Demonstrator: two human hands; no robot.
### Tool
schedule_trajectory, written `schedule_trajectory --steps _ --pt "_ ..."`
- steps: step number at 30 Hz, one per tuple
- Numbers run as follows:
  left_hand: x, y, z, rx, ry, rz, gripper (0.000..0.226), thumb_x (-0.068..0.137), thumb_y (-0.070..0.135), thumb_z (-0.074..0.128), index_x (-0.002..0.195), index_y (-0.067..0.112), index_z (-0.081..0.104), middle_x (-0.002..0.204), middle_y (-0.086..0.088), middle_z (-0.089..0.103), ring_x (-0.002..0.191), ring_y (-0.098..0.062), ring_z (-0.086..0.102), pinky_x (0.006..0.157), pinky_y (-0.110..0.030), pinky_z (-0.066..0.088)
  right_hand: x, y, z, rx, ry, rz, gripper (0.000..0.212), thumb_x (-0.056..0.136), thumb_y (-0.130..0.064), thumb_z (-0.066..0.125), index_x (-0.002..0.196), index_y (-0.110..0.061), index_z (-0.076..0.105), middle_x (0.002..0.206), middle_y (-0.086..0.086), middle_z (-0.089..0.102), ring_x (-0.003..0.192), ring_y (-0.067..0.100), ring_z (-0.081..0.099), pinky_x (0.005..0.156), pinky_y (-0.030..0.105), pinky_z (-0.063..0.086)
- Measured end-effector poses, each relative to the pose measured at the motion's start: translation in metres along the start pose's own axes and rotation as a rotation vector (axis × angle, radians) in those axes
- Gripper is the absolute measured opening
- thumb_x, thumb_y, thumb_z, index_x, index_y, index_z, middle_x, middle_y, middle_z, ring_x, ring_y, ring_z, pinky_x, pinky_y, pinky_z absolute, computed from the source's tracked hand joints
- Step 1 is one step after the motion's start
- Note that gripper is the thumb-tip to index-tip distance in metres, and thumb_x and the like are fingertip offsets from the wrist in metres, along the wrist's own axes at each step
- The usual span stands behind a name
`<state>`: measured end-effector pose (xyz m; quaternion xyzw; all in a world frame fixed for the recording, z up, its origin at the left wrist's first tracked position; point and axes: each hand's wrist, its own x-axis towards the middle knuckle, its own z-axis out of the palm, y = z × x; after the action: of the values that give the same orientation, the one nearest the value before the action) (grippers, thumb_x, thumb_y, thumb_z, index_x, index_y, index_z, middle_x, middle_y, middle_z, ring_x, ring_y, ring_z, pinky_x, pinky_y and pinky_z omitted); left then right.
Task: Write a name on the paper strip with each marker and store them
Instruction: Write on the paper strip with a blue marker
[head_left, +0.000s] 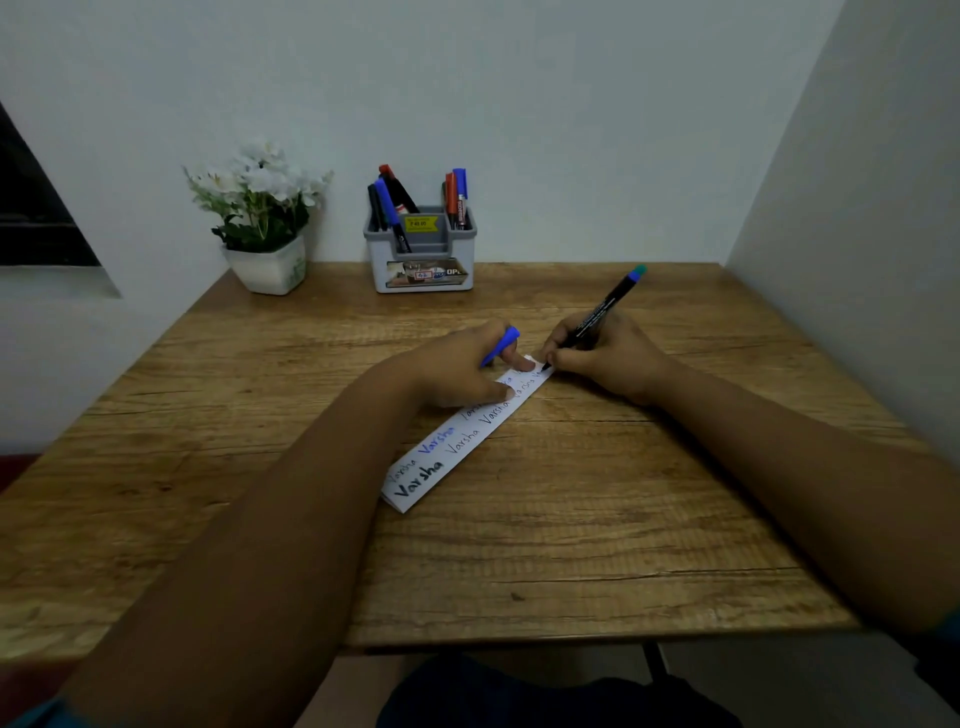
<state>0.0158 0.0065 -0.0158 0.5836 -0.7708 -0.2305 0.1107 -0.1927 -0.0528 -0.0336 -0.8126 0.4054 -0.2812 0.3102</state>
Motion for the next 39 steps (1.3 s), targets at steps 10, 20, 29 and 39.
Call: schedule_trajectory --steps 10,20,29,39 --pt "0.0002 -0.0001 0.0008 0.01 -0.004 -0.015 0.042 0.088 0.028 0.068 0.121 0.025 0.042 0.115 0.0 0.051 0.102 -0.016 0.05 0.085 -0.039 0.047 0.0013 0.0029 0.0007 -0.006 0.016 0.003 0.006 0.084 -0.013 0.07 0.086 -0.018 0.074 0.089 -0.004 0.073 0.09 0.009 0.066 0.085 0.024 0.052" --pt "-0.0003 0.0016 0.0005 -0.013 -0.002 -0.005 0.035 0.088 0.026 0.067 0.111 0.03 0.04 0.093 0.015 0.046 0.081 -0.004 0.047 0.064 -0.027 0.039 -0.0015 -0.0012 0.0008 0.018 0.026 0.021 0.007 0.085 -0.011 0.069 0.085 -0.016 0.073 0.087 -0.006 0.073 0.085 0.002 0.065 0.079 0.015 0.048" --pt "-0.0018 0.0027 -0.0006 -0.013 -0.006 -0.005 0.038 0.089 0.025 0.067 0.118 0.024 0.043 0.098 0.013 0.049 0.088 -0.009 0.05 0.072 -0.03 0.043 -0.0009 -0.0033 0.0019 -0.057 0.027 0.018 0.007 0.085 -0.014 0.069 0.083 -0.02 0.072 0.088 -0.002 0.072 0.09 0.012 0.065 0.082 0.026 0.052" --pt "0.0005 -0.0002 0.0003 -0.032 -0.001 0.008 0.035 0.088 0.027 0.068 0.113 0.027 0.043 0.107 0.007 0.051 0.089 -0.008 0.048 0.069 -0.029 0.04 -0.0005 -0.0016 0.0027 -0.015 0.035 0.029 0.007 0.084 -0.01 0.068 0.083 -0.016 0.072 0.086 -0.003 0.072 0.086 0.007 0.065 0.08 0.019 0.049"
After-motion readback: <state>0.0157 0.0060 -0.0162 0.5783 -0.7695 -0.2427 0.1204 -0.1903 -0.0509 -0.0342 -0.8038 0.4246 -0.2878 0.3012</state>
